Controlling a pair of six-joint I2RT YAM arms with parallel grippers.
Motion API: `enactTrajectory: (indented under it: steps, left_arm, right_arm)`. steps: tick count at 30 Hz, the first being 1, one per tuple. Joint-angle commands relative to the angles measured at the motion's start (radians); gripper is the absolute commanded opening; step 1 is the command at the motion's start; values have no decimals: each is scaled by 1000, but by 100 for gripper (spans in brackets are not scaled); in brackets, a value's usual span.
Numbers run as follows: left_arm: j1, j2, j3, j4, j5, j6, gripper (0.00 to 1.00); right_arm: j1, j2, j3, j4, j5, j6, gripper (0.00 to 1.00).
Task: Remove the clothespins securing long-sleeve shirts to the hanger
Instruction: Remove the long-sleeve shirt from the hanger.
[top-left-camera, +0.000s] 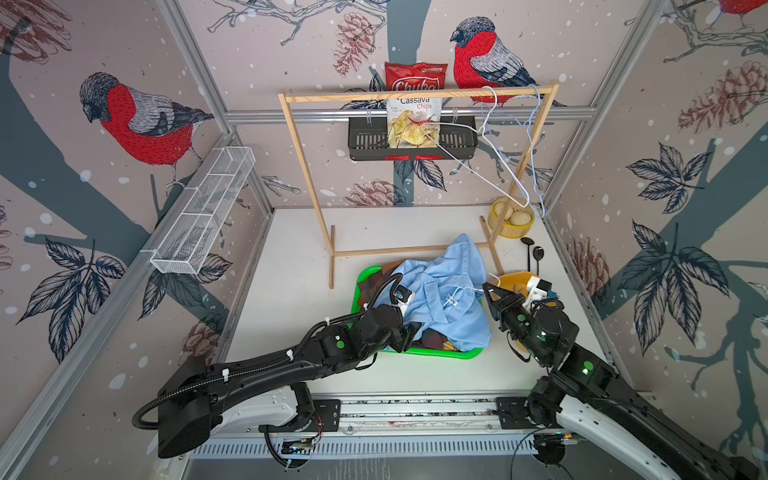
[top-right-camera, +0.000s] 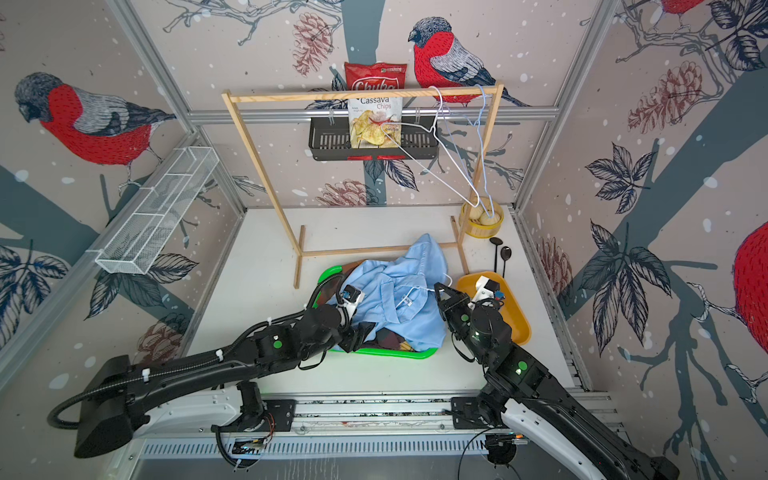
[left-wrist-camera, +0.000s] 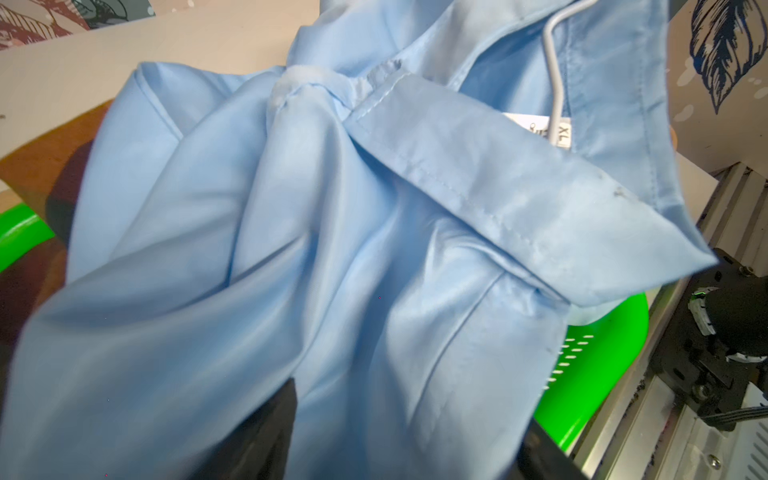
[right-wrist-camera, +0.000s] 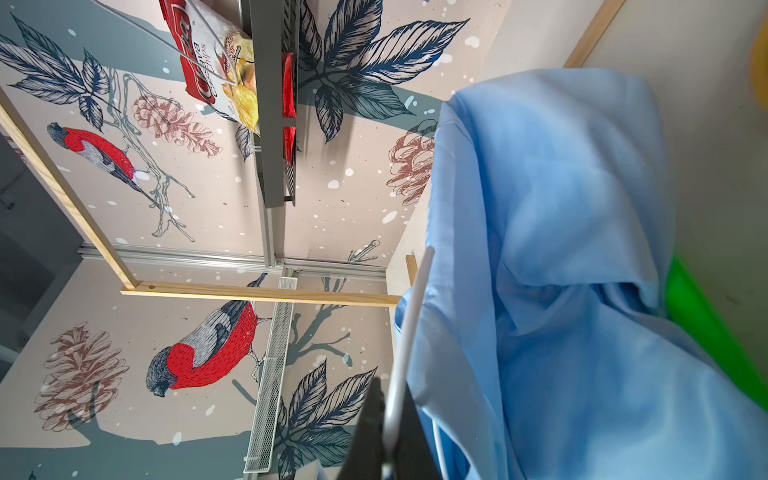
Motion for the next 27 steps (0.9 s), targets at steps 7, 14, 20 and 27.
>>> enactTrajectory:
  steps: [7,14,20,27]
  left_arm:
    - [-122,-142,-21,-38,-130,74,92]
    - [-178,-145,-33,-109,-379,-2,96]
    - [-178,-181,-72,-114,-622,-95,95]
    - [-169,-150,-103,-71,-559,-115,82]
  right_arm:
    - [2,78,79,29,52,-84,0]
    - [1,124,134,23,52,-115,0]
    - [-1,101,141,-3,63,-126,0]
    - [-9,91,158,0,77,-137,0]
